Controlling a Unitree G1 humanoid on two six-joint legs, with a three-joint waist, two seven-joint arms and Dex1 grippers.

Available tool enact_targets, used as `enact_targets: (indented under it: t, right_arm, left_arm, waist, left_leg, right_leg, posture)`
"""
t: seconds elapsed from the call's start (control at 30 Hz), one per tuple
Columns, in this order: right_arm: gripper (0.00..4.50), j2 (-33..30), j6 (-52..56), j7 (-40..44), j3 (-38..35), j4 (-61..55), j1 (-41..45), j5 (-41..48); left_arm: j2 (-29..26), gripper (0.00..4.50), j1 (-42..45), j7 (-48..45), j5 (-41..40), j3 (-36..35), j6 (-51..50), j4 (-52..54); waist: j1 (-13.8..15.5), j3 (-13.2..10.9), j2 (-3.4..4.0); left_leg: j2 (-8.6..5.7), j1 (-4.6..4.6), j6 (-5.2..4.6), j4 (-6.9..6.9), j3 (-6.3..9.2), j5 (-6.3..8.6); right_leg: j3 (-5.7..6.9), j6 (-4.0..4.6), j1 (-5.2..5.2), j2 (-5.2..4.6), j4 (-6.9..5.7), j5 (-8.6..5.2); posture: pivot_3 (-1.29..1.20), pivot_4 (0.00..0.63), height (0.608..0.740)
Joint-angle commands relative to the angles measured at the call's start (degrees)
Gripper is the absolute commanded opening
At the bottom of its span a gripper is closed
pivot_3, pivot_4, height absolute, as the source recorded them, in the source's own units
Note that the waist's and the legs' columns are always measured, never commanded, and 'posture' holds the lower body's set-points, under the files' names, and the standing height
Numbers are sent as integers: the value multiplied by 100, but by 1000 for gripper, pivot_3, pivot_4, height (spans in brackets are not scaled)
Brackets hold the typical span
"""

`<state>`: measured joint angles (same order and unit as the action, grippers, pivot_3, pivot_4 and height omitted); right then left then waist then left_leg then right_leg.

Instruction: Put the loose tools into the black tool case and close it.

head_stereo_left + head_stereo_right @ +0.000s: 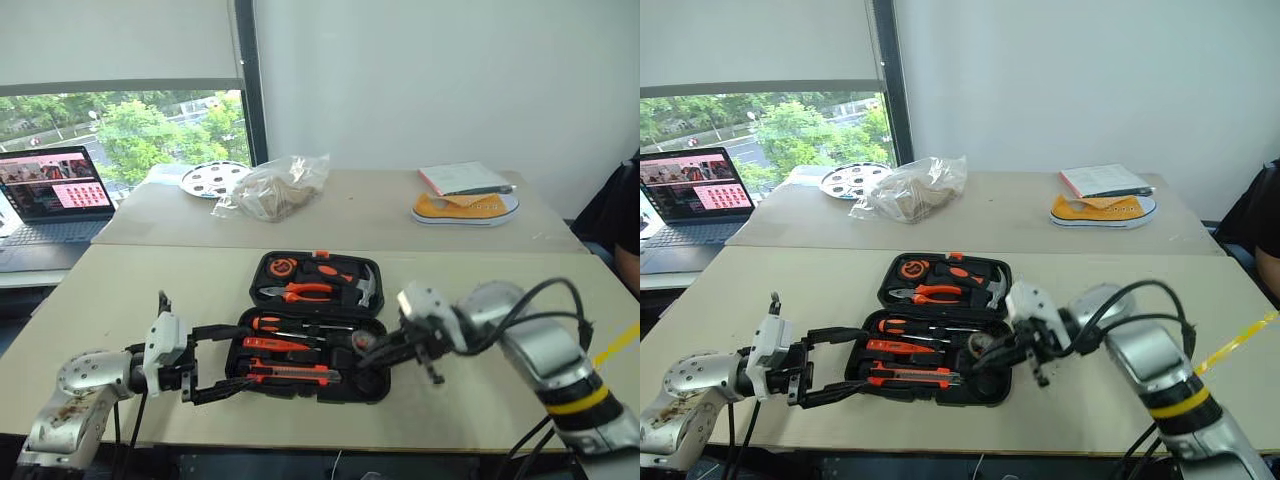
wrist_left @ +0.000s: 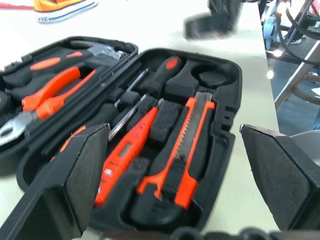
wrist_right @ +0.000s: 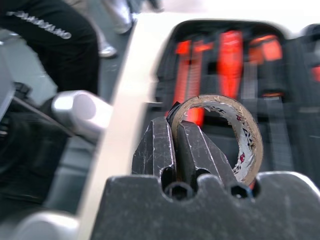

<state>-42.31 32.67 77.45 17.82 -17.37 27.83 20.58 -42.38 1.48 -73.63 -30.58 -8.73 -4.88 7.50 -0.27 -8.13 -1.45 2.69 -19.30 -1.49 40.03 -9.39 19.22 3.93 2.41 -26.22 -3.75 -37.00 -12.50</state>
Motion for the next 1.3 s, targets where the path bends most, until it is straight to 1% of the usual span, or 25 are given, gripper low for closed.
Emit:
enact_targets:
  t: [0.03,0.2,0.4,0.47,0.53,0.63,0.73,0.8,0.87,0.9,0.97,1.0,1.03,1.07,1.1,1.13,1.17,1.23,1.3]
  right_arm:
    - [26,-232,-64,-185,160,-139,9,-385]
    - [26,-320,-255,-250,431,211,105,-816]
    - [26,-241,-106,-213,671,427,212,-901]
    - [803,-194,-12,-280,723,428,256,-950]
    - [1293,-188,-132,-189,746,403,295,-952]
    - [2396,-285,-9,178,518,173,354,-494]
    - [3366,-296,-20,440,-32,91,328,144]
    - [3366,-459,100,691,-351,71,296,568]
    - [3366,-552,170,725,-683,214,229,844]
    - [3366,-518,35,657,-968,459,163,946]
    - [3366,-338,-266,193,-1430,1141,84,859]
    - [3366,-282,-824,-112,-1465,1563,74,448]
    - [2866,-258,-1350,-282,-1420,1936,58,68]
    - [2705,-244,-1739,-358,-1367,2187,55,-185]
    - [2367,-121,-2021,-681,-1386,2496,98,-405]
    - [1950,16,-2354,-993,-1366,2809,144,-636]
    - [1634,136,-2652,-1237,-1338,3077,195,-835]
    - [1035,276,-3016,-1395,-1281,3405,257,-1057]
    - [328,500,-3250,-1575,-1125,3712,390,-1291]
  left_arm:
    - [-70,4500,-25,-20,-72,-130,66,214]
    - [-153,4500,-64,-178,28,-87,176,145]
    - [-116,4500,-47,-129,26,-64,186,158]
    - [-111,4500,-49,-116,39,-66,198,142]
    - [-107,4500,-42,-78,47,-87,199,124]
    - [-126,4500,-41,28,32,-187,137,52]
    - [-170,4500,-93,199,27,-324,21,-39]
    - [-167,4500,-118,374,62,-436,-22,-134]
    - [-136,4500,-120,610,67,-548,-135,-219]
    - [-85,4500,-65,861,148,-631,-170,-340]
    - [-4,4500,113,1485,435,-692,-302,-629]
    - [49,4500,229,1828,553,-703,-422,-788]
    - [112,3969,364,2128,722,-669,-444,-965]
    - [154,3859,456,2313,829,-642,-445,-1084]
    - [223,3480,553,2421,849,-592,-532,-1157]
    - [333,2984,700,2580,932,-505,-555,-1257]
    - [421,2640,811,2652,983,-413,-592,-1316]
    - [519,1972,950,2753,1112,-279,-627,-1413]
    - [717,1246,1232,2969,1371,-29,-605,-1647]
  waist:
    - [-4,0,0]
    - [-18,1,-2]
    - [-6,1,-3]
    - [-6,2,-7]
    - [-10,2,-7]
    - [-5,2,-7]
    - [4,2,-8]
    - [12,2,-8]
    - [16,1,-9]
    - [18,1,-10]
    - [31,2,-16]
    - [35,1,-20]
    - [41,2,-21]
    - [53,1,-21]
    - [60,1,-22]
    - [55,1,-21]
    - [51,1,-22]
    - [39,1,-22]
    - [28,1,-21]
  left_leg:
    - [-2,-1,-1,1,-2,0]
    - [3,2,0,2,-2,-1]
    - [3,1,2,3,-3,-2]
    - [4,1,1,6,-2,-2]
    - [4,2,1,7,-2,-2]
    - [7,2,2,6,-1,-2]
    - [9,0,2,1,2,-2]
    - [8,-2,0,-2,1,-1]
    - [8,-1,-3,-1,1,1]
    - [8,-1,-5,-1,1,2]
    - [8,4,-6,1,1,3]
    - [8,5,-6,2,1,3]
    - [7,4,-6,2,0,3]
    - [6,5,-6,3,-1,2]
    - [3,6,-6,3,-3,2]
    - [2,4,-6,2,-5,1]
    - [3,6,-5,4,-9,0]
    - [3,5,0,4,-13,-3]
    - [4,6,3,1,-17,-4]
  right_leg:
    - [-1,0,-1,0,0,0]
    - [-5,0,-1,16,0,0]
    - [-9,1,0,20,0,0]
    - [-8,0,2,21,1,0]
    - [-11,1,2,21,0,0]
    - [-9,1,1,23,0,0]
    - [-4,1,0,26,2,0]
    - [-4,1,-3,25,3,0]
    - [-4,1,-2,24,5,0]
    - [-4,1,-1,23,6,0]
    - [-4,1,5,22,6,0]
    - [-4,1,8,22,7,0]
    - [-5,2,8,22,8,1]
    - [-6,2,10,22,8,4]
    - [-8,1,11,20,7,5]
    - [-9,0,9,20,8,6]
    - [-14,0,8,21,3,6]
    - [-14,0,6,22,0,6]
    - [-13,0,2,23,-5,6]
  posture:
    - [0,150,740]
    - [0,150,740]
    - [0,150,740]
    - [0,150,740]
    - [0,150,740]
    - [0,150,740]
    - [0,150,740]
    - [0,150,740]
    - [0,150,740]
    - [0,150,740]
    - [0,150,740]
    - [0,150,740]
    - [0,150,740]
    - [0,150,740]
    - [0,150,740]
    - [0,150,740]
    - [0,150,740]
    - [0,150,740]
    - [0,150,740]
